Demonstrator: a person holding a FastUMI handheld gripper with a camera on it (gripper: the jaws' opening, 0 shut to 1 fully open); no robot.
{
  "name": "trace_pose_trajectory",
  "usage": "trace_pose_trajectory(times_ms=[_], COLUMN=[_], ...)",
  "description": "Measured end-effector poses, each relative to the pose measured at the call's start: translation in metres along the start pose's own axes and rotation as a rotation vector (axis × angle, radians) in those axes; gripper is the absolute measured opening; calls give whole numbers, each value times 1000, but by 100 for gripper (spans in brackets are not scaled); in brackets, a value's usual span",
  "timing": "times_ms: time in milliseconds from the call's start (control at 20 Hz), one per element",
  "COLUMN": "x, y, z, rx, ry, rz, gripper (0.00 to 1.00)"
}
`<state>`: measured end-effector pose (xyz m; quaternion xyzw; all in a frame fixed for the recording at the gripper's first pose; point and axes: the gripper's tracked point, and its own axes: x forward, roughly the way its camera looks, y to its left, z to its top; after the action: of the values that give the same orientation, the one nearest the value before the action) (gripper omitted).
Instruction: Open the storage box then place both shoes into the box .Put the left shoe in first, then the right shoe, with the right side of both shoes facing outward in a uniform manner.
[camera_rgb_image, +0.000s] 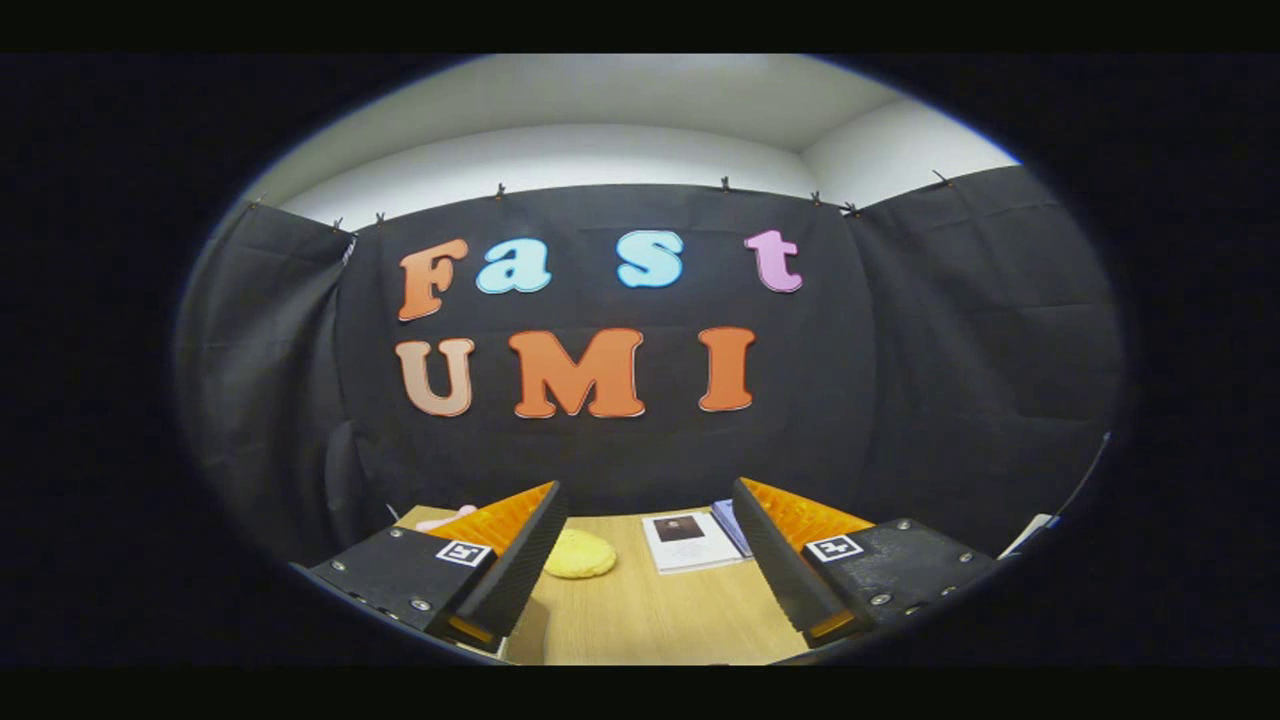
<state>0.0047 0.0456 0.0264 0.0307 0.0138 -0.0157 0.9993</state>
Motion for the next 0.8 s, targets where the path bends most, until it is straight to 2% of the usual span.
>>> trace_pose_trajectory(times_ms=[350,800], x=[-4,-8], y=[-25,-6], z=[-12,-23], rx=[-7,2], ry=[5,5], rz=[-40,-30], gripper=[99,98])
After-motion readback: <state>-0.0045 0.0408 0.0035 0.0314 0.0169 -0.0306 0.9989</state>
